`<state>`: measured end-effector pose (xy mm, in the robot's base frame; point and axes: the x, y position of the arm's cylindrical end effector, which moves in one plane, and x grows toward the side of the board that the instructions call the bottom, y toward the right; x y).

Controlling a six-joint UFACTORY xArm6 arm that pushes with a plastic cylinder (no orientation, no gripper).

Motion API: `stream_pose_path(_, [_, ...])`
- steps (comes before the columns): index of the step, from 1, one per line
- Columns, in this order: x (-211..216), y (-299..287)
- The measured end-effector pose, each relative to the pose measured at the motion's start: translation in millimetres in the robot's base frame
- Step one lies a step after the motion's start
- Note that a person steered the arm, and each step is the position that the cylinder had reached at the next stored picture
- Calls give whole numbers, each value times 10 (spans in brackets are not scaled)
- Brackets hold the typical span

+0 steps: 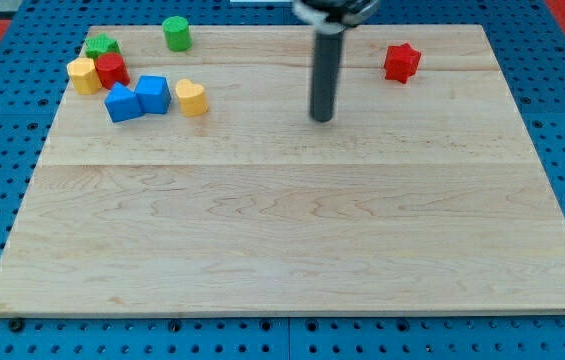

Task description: Move the red star towards the top right

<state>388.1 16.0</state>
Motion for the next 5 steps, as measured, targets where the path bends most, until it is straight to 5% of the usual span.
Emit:
stream_pose_path(2, [515,-1774])
stream_pose_path(4, [234,-3111])
stream_pose_path(5, [6,-3203])
